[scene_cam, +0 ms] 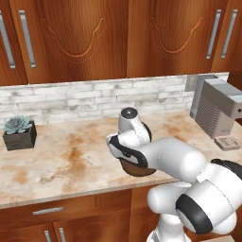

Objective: Place the avocado, onion, tomato, and bell pepper on the cutting board.

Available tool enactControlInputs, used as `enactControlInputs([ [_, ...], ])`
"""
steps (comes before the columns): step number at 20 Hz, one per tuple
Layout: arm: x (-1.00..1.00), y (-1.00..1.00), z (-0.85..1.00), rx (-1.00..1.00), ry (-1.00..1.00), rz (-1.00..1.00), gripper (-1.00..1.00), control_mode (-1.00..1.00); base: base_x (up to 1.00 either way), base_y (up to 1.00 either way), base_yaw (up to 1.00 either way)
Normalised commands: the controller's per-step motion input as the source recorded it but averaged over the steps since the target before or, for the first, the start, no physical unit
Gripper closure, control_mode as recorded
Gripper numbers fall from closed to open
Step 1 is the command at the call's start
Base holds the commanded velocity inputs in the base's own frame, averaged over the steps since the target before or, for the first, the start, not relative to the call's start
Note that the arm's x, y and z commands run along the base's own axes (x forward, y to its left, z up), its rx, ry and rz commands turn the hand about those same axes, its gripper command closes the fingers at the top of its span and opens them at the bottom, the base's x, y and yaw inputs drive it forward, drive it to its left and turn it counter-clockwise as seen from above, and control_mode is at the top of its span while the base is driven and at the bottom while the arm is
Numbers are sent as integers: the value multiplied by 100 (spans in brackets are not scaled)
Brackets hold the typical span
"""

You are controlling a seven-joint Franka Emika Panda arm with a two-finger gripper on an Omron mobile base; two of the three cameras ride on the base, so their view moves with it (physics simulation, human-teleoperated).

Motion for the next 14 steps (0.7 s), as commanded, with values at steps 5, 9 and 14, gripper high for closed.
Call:
enactControlInputs([
  [5,5,-16,-32,-1,-1,-1,100,-100,0,0,0],
  [9,0,-31,-16,-1,0,-2,100,-100,0,0,0],
  [14,2,-27,-11,0,0,-2,100,-100,0,0,0],
])
